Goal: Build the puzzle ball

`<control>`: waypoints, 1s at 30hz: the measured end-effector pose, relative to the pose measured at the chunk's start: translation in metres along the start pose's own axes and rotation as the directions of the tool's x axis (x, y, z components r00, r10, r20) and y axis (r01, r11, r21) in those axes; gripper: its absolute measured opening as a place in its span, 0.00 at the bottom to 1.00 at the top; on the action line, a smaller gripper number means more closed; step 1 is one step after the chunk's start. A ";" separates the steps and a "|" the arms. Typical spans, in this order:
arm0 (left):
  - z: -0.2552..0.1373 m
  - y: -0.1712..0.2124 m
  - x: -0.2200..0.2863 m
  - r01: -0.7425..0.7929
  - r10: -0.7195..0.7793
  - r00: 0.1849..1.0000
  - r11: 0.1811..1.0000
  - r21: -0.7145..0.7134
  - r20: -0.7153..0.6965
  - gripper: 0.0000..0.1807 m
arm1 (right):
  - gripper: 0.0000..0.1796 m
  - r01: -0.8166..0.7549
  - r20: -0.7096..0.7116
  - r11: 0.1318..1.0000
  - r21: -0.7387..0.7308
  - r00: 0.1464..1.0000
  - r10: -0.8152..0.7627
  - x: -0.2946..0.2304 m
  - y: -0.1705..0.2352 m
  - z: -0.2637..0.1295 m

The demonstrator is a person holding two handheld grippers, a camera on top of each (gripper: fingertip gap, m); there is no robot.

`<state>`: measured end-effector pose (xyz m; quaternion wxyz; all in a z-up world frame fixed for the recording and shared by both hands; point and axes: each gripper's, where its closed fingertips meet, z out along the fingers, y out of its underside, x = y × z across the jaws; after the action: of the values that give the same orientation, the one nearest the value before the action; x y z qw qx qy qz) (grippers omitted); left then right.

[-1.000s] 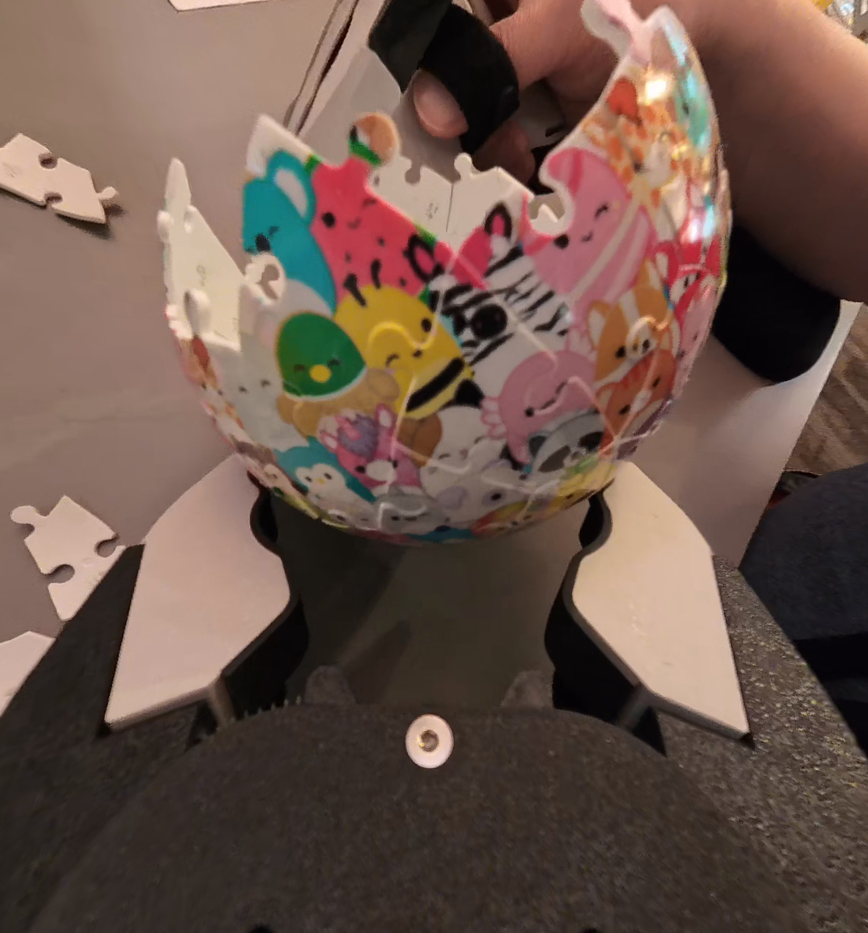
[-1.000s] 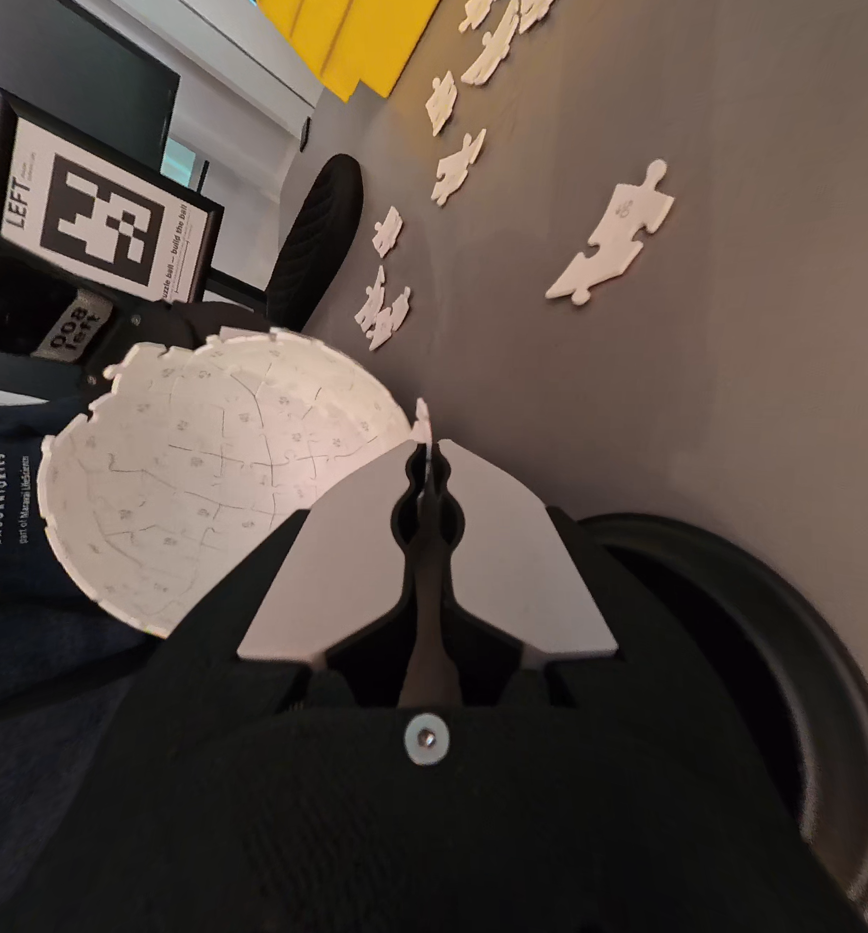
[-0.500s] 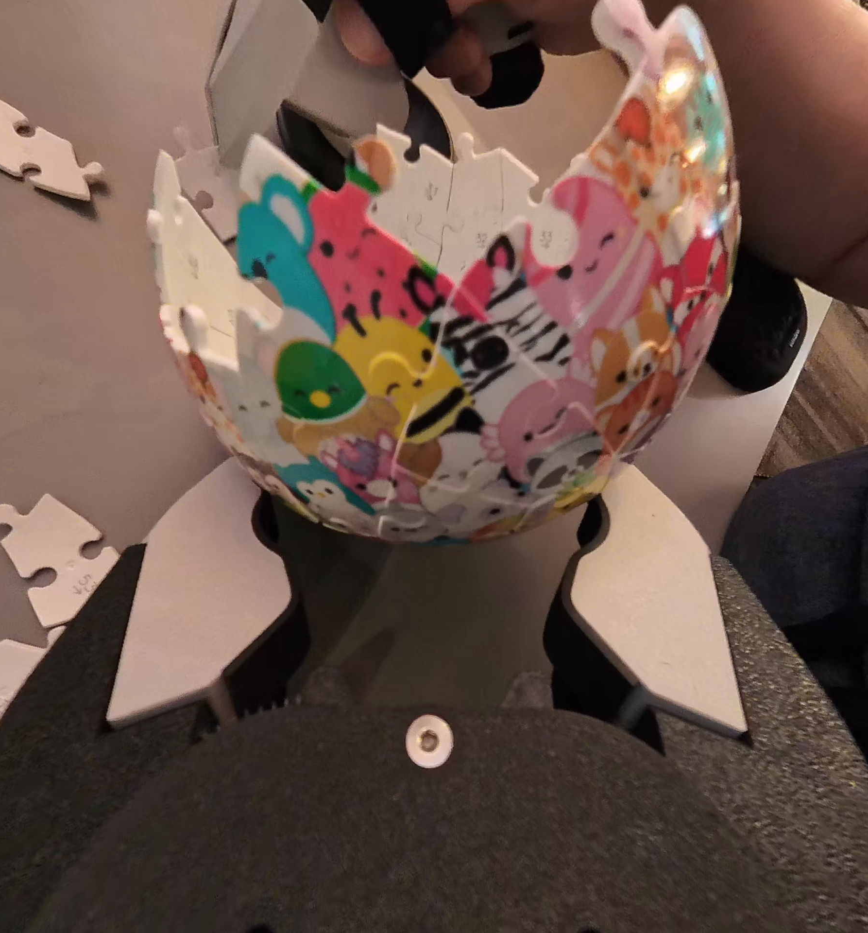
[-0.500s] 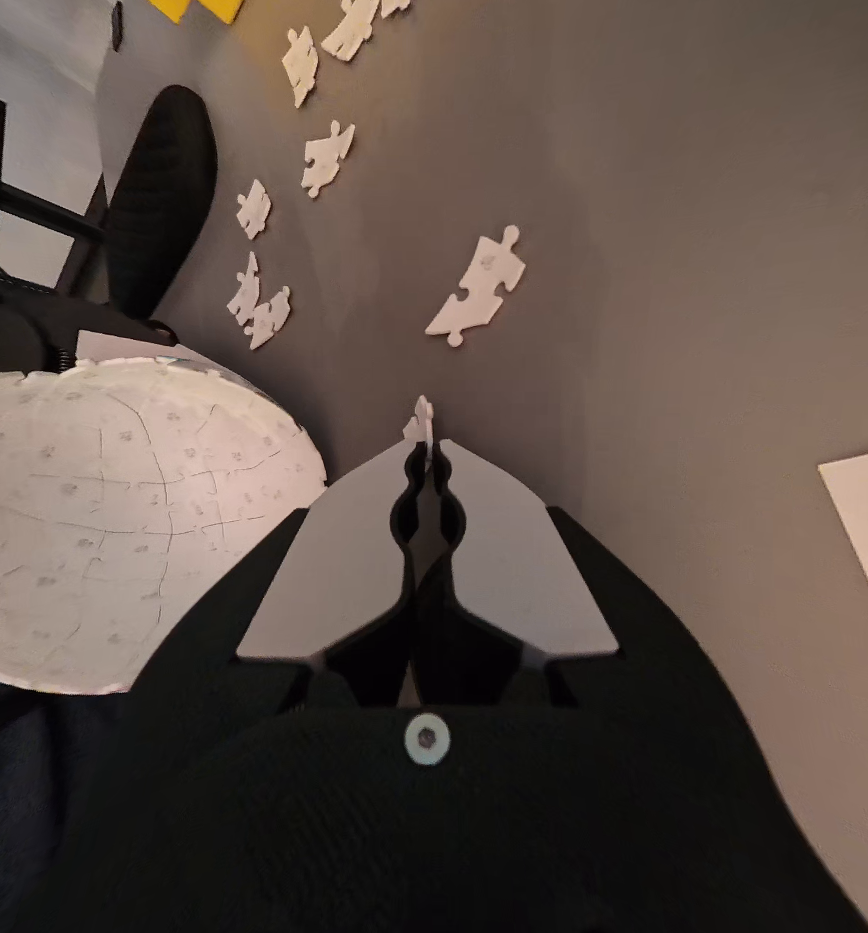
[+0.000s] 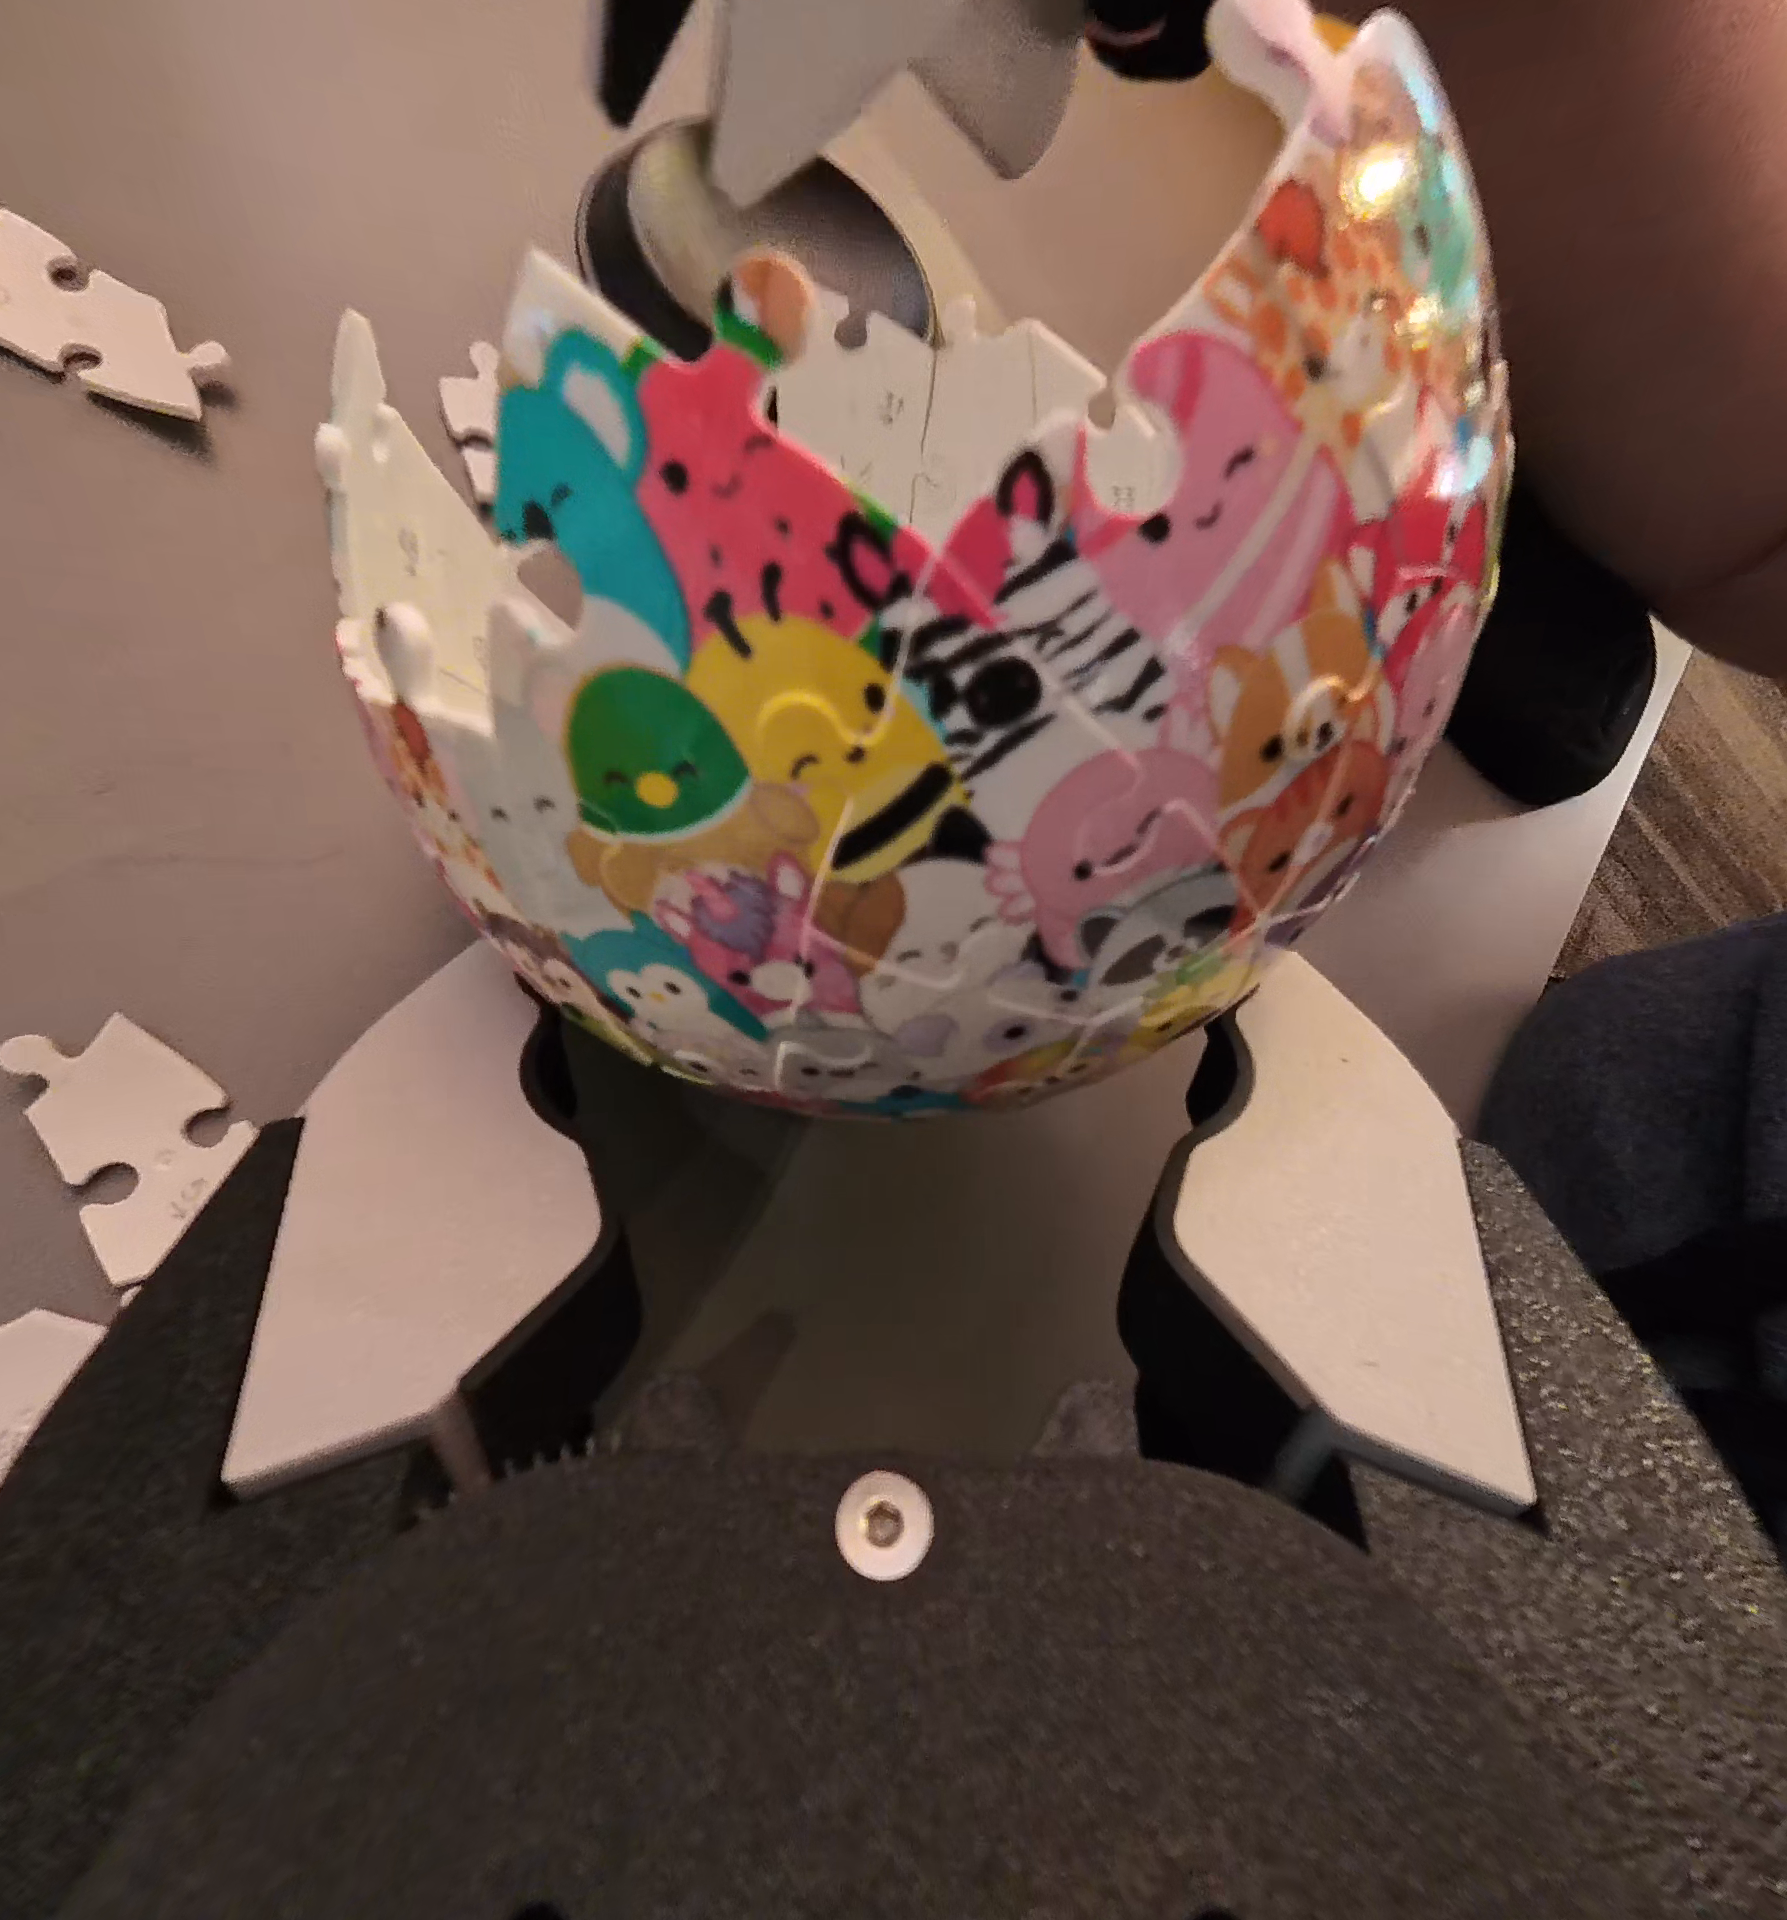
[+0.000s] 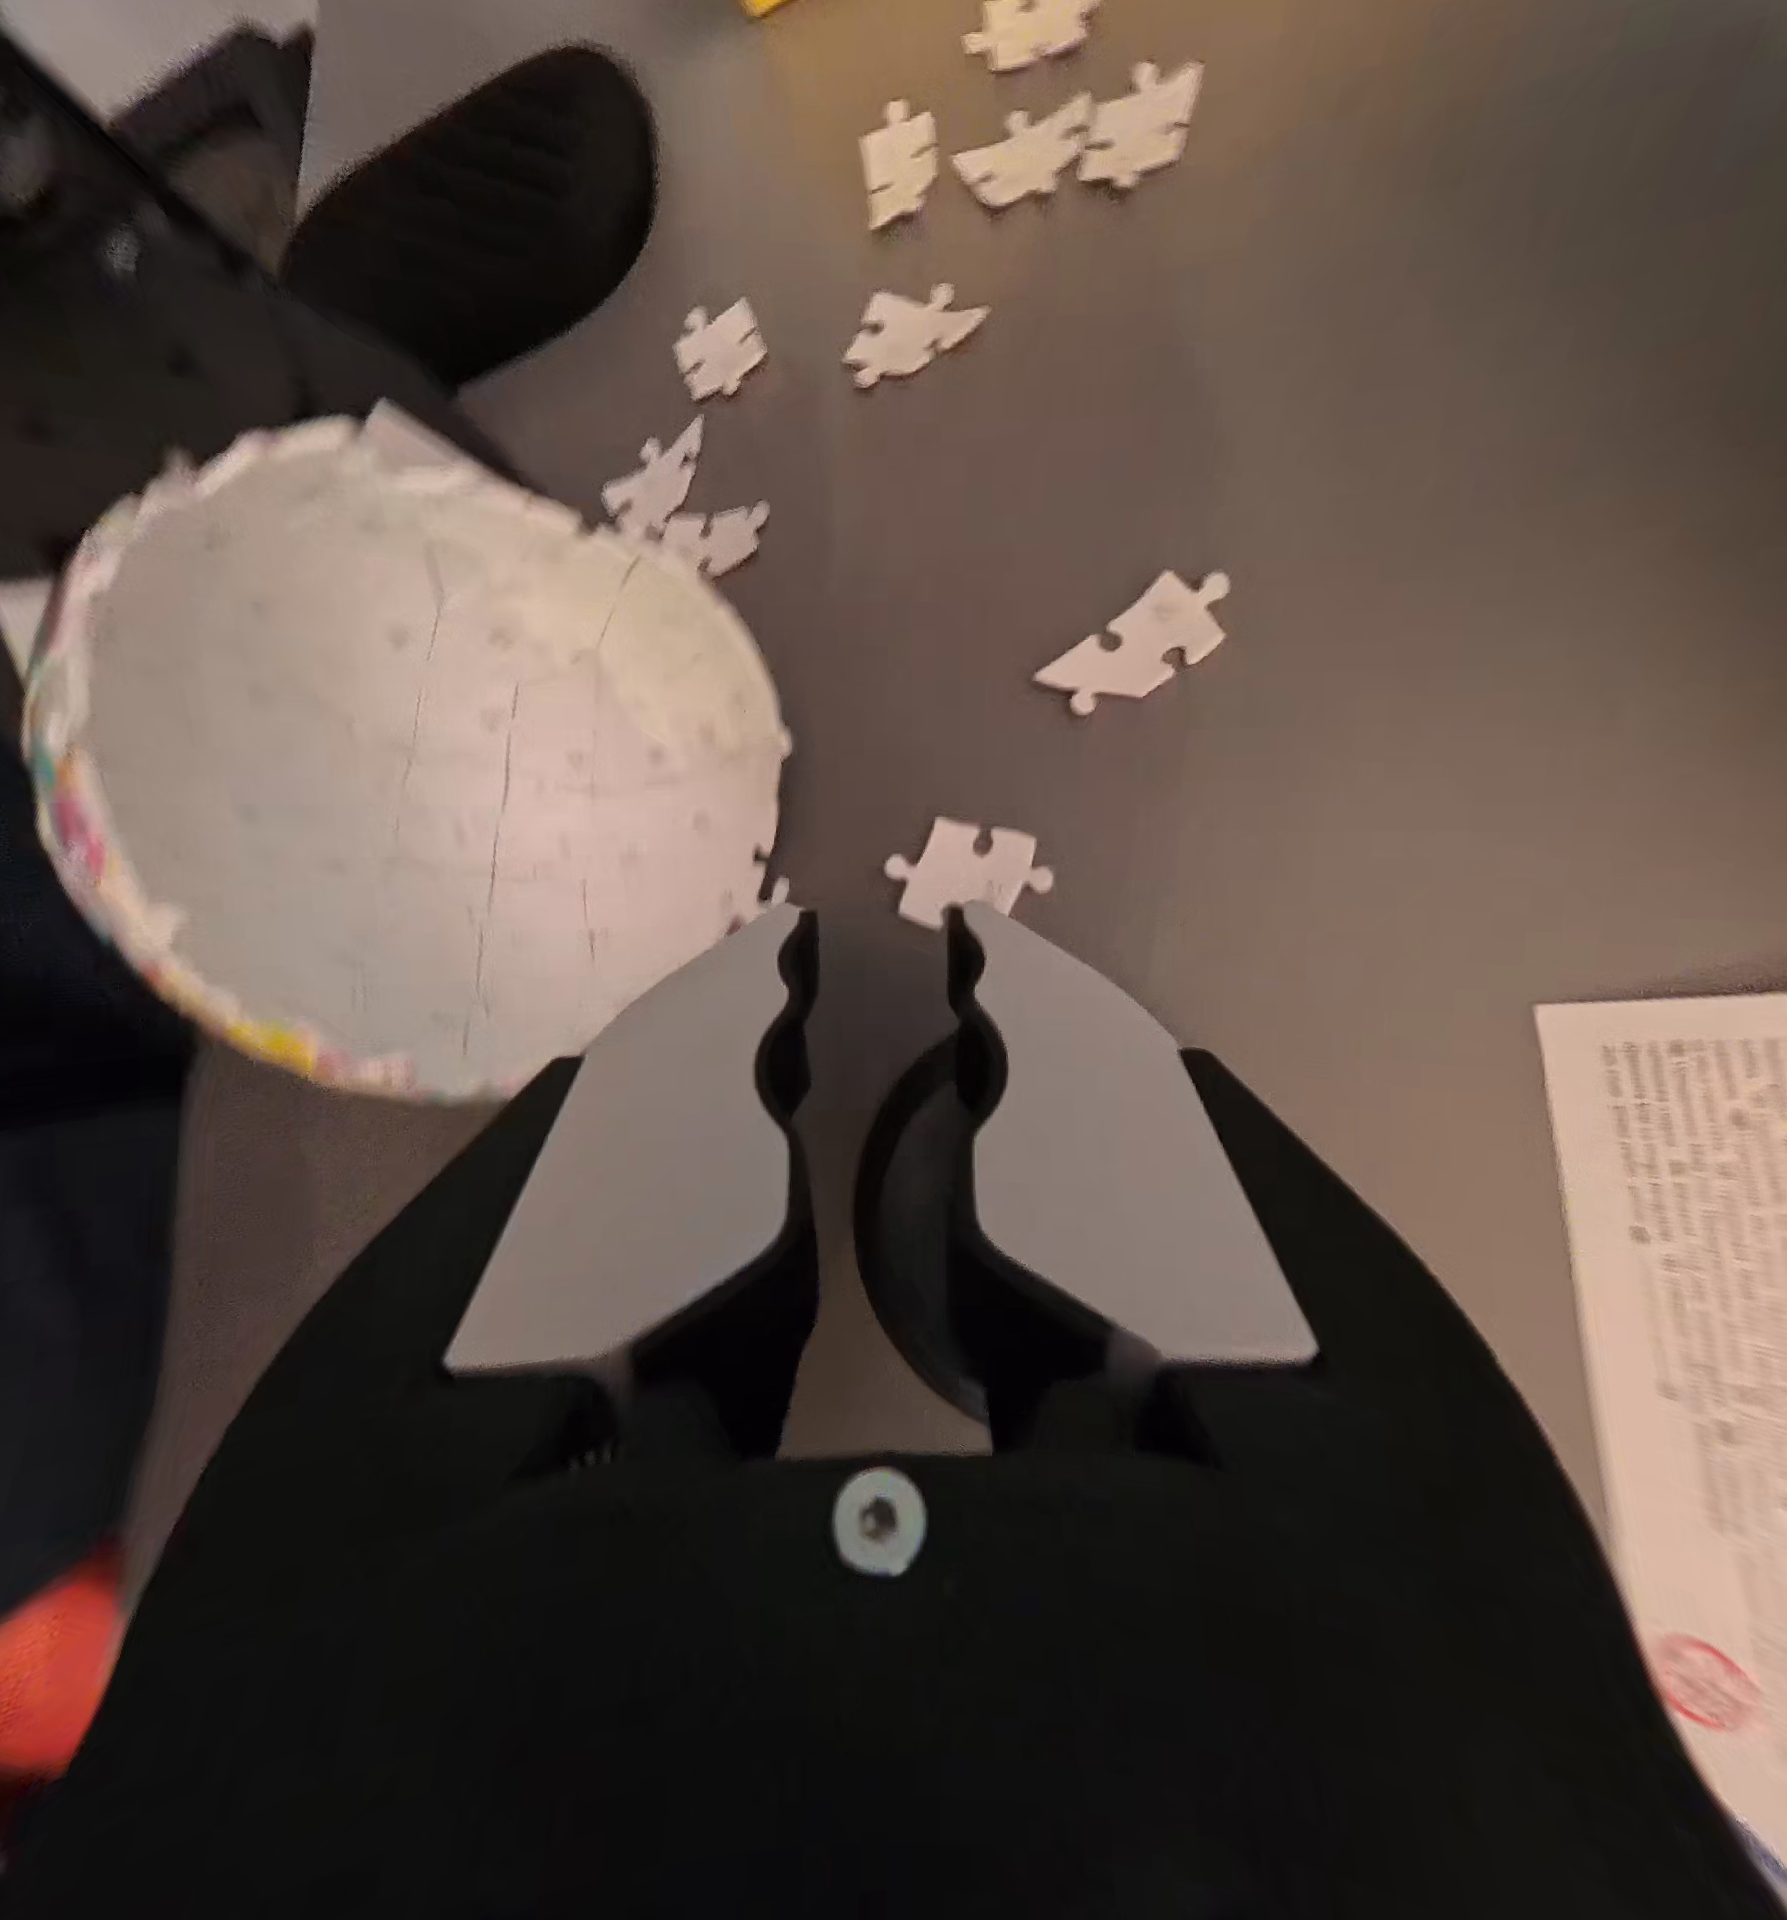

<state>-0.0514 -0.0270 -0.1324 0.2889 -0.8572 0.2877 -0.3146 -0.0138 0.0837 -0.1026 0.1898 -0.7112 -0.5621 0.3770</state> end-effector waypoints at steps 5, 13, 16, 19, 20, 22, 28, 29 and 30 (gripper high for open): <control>-0.001 0.000 -0.002 0.002 -0.002 1.000 1.000 0.011 -0.016 0.65 | 0.15 0.379 -0.017 0.924 -0.053 0.925 -0.381 -0.027 0.035 -0.020; -0.002 0.000 -0.003 -0.005 0.006 0.999 1.000 0.027 -0.052 0.65 | 0.33 0.433 0.070 0.898 -0.074 0.901 -0.429 -0.057 0.050 0.016; -0.002 -0.002 -0.003 -0.018 0.020 0.998 0.999 0.039 -0.054 0.65 | 0.34 0.421 0.081 0.903 -0.085 0.906 -0.415 -0.058 0.049 0.024; -0.004 -0.001 -0.005 -0.015 0.018 0.998 0.999 0.039 -0.058 0.65 | 0.34 0.405 0.058 0.911 -0.076 0.914 -0.402 -0.057 0.046 0.025; -0.004 -0.001 -0.005 -0.013 0.016 0.998 0.999 0.040 -0.061 0.65 | 0.34 0.395 0.051 0.916 -0.072 0.919 -0.392 -0.057 0.045 0.024; -0.004 0.000 -0.005 -0.013 0.016 0.998 0.999 0.048 -0.063 0.64 | 0.33 0.376 0.040 0.924 -0.068 0.926 -0.374 -0.056 0.044 0.023; -0.004 -0.001 -0.004 -0.006 0.011 0.997 0.998 0.065 -0.070 0.64 | 0.33 0.290 0.014 0.957 -0.030 0.957 -0.289 -0.059 0.040 0.019; -0.005 0.000 -0.004 -0.009 0.014 0.997 0.998 0.064 -0.071 0.64 | 0.33 0.279 0.018 0.960 -0.024 0.960 -0.279 -0.061 0.040 0.019; -0.005 0.001 -0.003 -0.012 0.017 0.997 0.998 0.062 -0.074 0.64 | 0.32 0.270 0.024 0.963 -0.019 0.963 -0.270 -0.064 0.041 0.019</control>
<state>-0.0570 -0.0270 -0.1306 0.3064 -0.8335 0.2948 -0.3529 -0.0067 0.0084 -0.1224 0.2254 -0.6260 -0.6600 0.3489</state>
